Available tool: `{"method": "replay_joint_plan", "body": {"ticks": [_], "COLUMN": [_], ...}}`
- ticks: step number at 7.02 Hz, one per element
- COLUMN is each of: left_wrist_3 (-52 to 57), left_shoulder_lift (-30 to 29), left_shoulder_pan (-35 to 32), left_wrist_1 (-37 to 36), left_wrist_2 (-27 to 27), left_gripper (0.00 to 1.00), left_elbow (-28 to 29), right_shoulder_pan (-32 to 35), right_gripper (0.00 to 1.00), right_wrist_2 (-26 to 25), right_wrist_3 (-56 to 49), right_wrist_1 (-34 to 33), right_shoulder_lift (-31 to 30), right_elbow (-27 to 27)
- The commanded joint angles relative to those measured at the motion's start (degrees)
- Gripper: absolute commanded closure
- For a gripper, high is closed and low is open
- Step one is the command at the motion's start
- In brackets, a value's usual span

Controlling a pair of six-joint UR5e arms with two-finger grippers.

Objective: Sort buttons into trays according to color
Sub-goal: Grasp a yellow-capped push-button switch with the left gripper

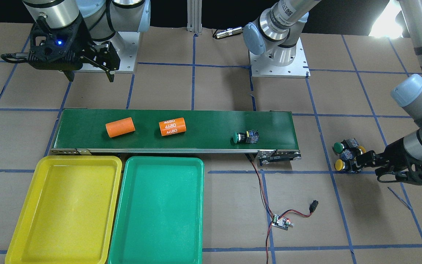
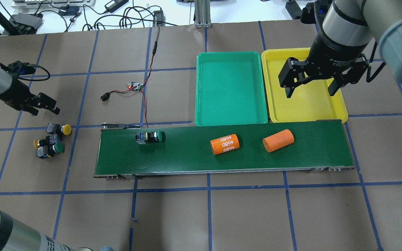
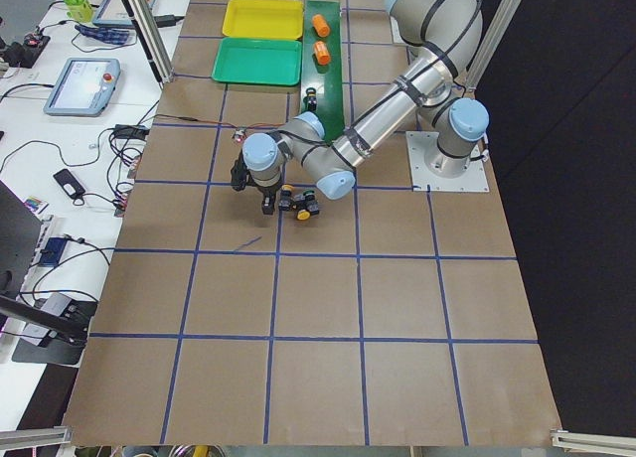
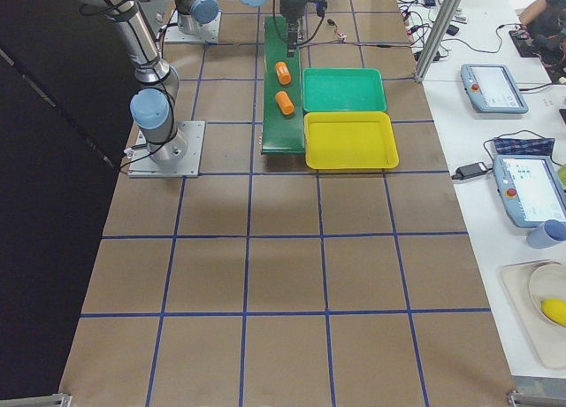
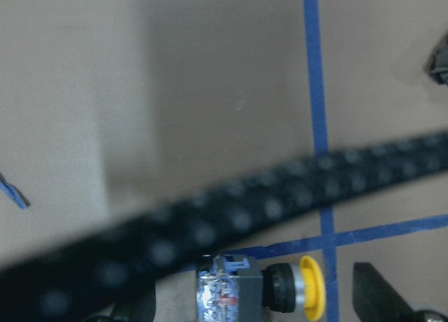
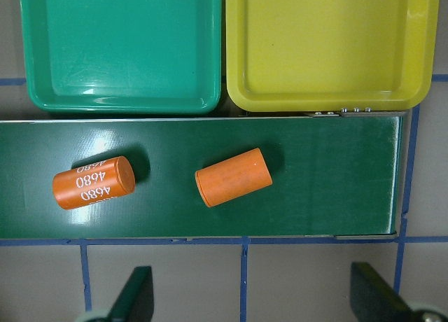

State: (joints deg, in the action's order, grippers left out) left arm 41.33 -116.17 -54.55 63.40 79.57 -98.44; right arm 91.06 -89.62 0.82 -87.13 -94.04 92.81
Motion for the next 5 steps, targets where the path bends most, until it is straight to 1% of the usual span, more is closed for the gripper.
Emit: {"method": "replay_joint_plan", "body": {"ticks": [1, 3, 5], "left_wrist_3": [0.68, 0.68, 0.33], "left_shoulder_lift": [-0.98, -2.04, -2.57], "left_shoulder_pan": [0.32, 0.32, 0.06], "left_wrist_1": [0.58, 2.34, 2.08], "left_wrist_2": [-4.04, -4.16, -3.29], "left_gripper": [0.00, 0.00, 0.00], "left_elbow": [-0.43, -0.43, -0.70], "right_shoulder_pan": [0.00, 0.09, 0.09], "right_gripper": [0.00, 0.00, 0.00], "right_wrist_2": [0.49, 0.76, 0.67], "right_wrist_3": [-0.03, 0.14, 0.14], "right_wrist_1": [-0.06, 0.03, 0.11], "right_shoulder_lift": [-0.27, -0.36, -0.44], "right_elbow": [0.00, 0.09, 0.09]}}
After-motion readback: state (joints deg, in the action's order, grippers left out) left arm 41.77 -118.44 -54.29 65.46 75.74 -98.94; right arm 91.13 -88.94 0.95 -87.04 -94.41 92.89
